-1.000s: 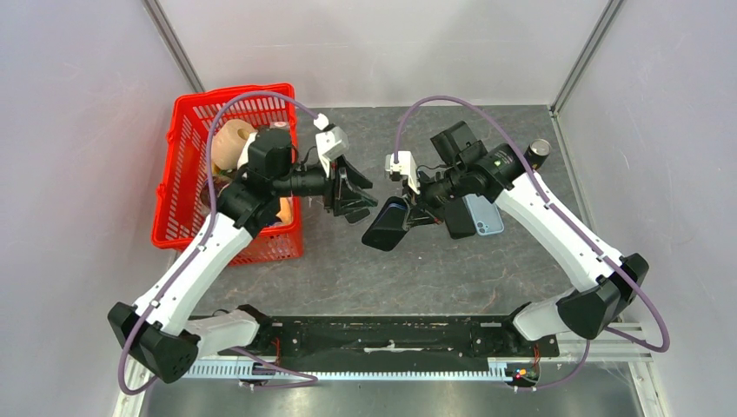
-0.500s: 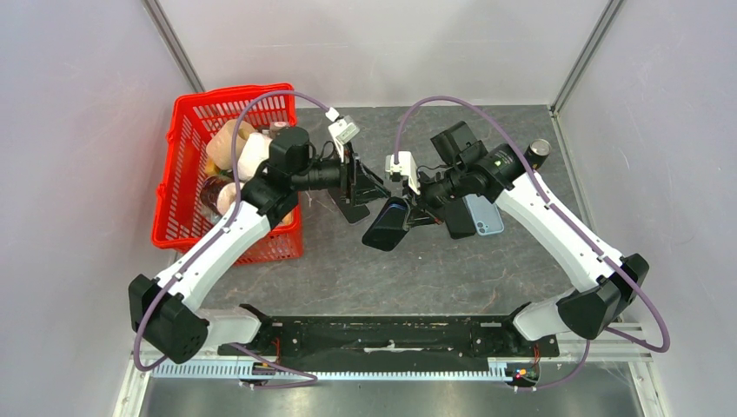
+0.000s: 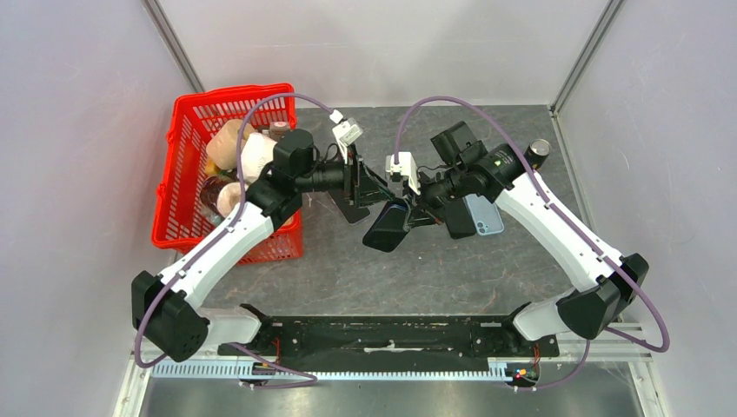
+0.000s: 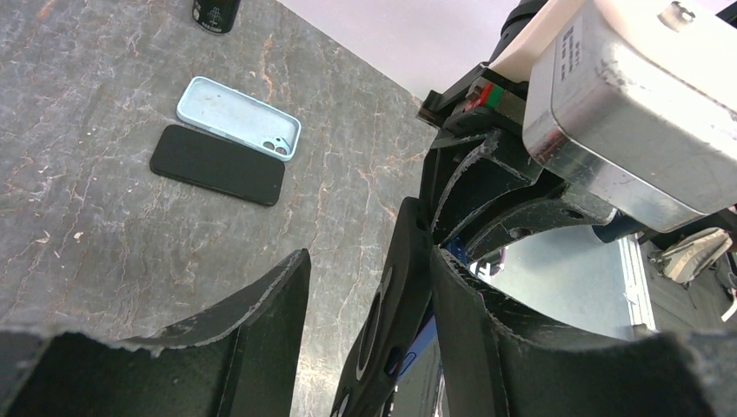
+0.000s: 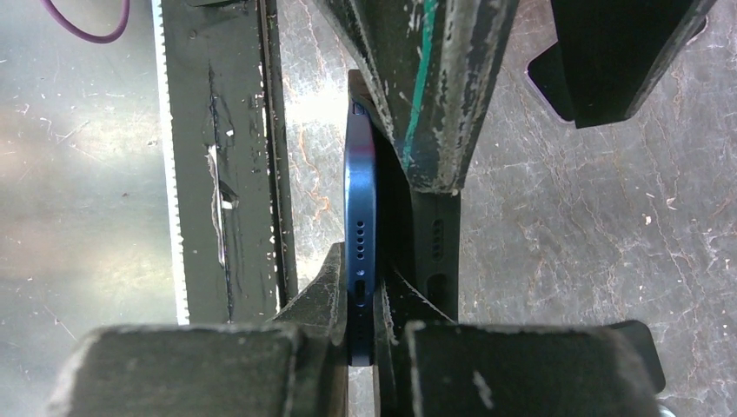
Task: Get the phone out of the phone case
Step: Remove the phone case from the phone.
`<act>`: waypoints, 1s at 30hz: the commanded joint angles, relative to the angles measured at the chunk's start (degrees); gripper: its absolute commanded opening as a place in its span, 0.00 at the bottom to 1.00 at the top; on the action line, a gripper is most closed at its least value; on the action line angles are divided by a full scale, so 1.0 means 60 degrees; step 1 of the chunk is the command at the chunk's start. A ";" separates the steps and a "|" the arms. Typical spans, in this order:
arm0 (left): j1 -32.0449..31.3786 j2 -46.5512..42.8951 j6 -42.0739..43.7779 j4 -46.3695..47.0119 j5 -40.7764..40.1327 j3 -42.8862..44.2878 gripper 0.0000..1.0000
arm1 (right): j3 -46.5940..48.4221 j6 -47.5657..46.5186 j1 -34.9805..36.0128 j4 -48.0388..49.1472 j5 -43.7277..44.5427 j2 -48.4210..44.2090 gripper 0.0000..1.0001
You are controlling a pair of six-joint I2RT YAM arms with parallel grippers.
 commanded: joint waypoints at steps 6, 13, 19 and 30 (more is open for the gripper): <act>-0.0172 0.0054 -0.0084 0.0393 0.0157 -0.0244 0.60 | 0.0527 0.0011 0.0032 0.0328 -0.0392 -0.0064 0.00; -0.0320 0.0023 0.0057 0.0415 0.0368 -0.0413 0.61 | 0.0534 0.0084 0.0023 0.0356 -0.0247 -0.0027 0.00; -0.0336 0.0001 -0.0088 0.0650 0.0569 -0.0531 0.61 | 0.0469 0.0099 0.0035 0.0352 -0.0273 0.0026 0.00; -0.0364 0.0183 0.0235 0.0516 0.0484 -0.0574 0.62 | 0.0518 0.0126 0.0037 0.0364 -0.0378 -0.0006 0.00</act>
